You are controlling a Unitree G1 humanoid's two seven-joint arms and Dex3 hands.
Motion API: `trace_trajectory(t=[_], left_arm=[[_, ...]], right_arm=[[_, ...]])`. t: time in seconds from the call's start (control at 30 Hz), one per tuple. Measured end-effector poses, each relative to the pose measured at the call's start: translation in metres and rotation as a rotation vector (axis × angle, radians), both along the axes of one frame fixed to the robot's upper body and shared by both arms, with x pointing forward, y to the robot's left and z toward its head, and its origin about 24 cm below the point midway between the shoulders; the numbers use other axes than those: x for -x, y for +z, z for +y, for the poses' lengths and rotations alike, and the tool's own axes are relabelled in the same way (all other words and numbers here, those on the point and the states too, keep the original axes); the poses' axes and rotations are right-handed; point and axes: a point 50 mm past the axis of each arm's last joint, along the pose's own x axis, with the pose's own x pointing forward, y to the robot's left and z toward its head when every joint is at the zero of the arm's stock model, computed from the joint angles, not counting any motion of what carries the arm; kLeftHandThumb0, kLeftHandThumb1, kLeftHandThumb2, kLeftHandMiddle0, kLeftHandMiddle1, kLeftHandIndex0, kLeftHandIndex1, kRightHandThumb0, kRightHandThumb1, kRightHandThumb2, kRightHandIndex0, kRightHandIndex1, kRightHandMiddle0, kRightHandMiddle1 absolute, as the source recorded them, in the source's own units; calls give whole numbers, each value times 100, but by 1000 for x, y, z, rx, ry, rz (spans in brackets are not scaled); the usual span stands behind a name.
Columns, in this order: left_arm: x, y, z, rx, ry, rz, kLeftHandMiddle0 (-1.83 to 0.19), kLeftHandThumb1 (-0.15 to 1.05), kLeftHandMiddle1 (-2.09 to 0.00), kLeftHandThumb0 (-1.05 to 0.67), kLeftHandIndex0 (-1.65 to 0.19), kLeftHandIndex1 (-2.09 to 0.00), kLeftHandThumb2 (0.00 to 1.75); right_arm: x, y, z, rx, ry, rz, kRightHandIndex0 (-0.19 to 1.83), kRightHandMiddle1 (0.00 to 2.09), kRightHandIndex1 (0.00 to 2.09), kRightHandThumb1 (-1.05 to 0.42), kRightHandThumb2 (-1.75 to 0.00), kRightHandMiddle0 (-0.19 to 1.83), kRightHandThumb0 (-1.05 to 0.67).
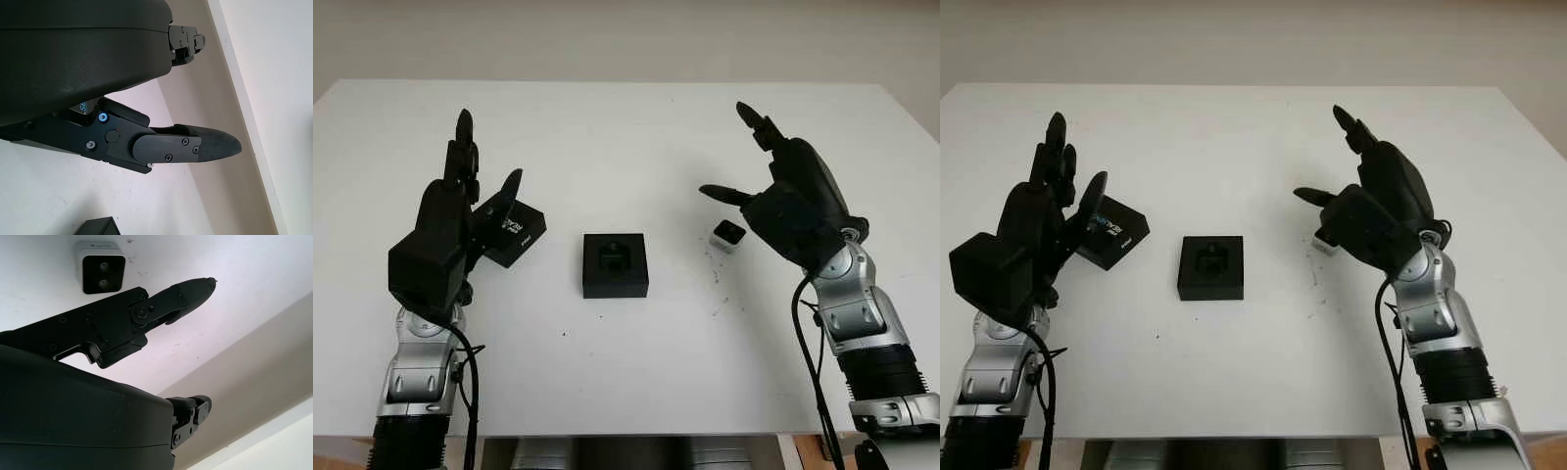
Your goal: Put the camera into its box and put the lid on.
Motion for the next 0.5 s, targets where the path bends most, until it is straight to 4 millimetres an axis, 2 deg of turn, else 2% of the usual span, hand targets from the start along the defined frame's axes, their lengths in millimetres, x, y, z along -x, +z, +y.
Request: trace_trajectory(t=[0.23, 0.5], left_arm=[[0, 0, 0, 1, -1, -1, 5, 105, -6, -72, 7, -6, 37], [0, 0, 0, 0, 0, -2, 5, 105, -5, -72, 8, -5, 37]], right_arm=[[-2, -12, 0, 95, -21, 32, 12, 11, 9, -91, -6, 34, -69], [-1, -16, 3, 168, -25, 29, 10, 10, 6, -90, -5, 41, -68]])
